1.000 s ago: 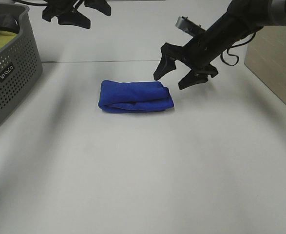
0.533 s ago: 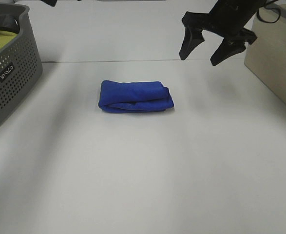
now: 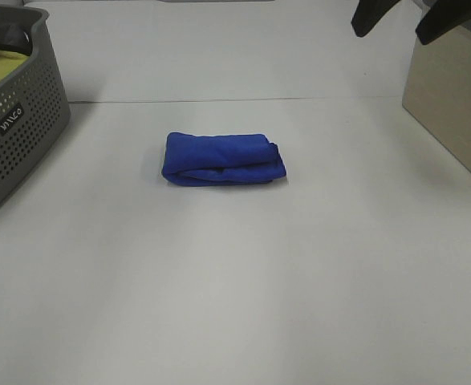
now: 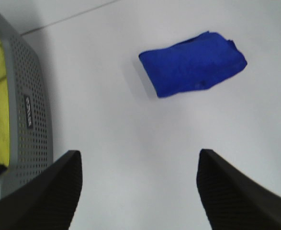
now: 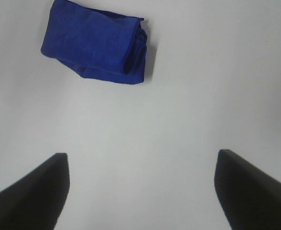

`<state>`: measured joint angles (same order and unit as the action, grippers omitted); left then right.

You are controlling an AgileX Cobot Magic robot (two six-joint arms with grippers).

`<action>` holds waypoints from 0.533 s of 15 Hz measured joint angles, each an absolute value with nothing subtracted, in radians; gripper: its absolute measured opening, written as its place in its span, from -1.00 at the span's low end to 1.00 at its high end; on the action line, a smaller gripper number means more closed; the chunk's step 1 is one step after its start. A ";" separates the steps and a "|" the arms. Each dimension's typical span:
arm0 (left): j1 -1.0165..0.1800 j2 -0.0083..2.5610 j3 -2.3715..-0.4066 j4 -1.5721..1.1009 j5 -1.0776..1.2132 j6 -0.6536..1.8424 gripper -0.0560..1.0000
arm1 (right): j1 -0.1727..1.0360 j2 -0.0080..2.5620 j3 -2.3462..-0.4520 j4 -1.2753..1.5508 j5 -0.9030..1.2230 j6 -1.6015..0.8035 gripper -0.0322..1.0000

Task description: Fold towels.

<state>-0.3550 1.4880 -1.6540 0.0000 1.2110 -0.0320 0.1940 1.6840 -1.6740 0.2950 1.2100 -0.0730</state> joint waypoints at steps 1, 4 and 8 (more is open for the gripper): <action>-0.355 1.391 -1.552 0.000 1.212 -0.035 0.34 | 0.194 1.624 -1.615 0.284 1.210 -0.073 0.58; -0.355 1.154 -1.277 0.000 1.214 -0.035 0.34 | 0.194 1.449 -1.453 0.256 1.210 -0.073 0.58; -0.355 0.718 -0.881 -0.022 1.216 -0.035 0.34 | 0.194 1.122 -1.129 0.254 1.213 -0.073 0.58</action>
<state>-0.3550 0.7180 -0.8810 -0.0220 1.2160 -0.0350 0.1940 1.1220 -1.1290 0.2540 1.2130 -0.0730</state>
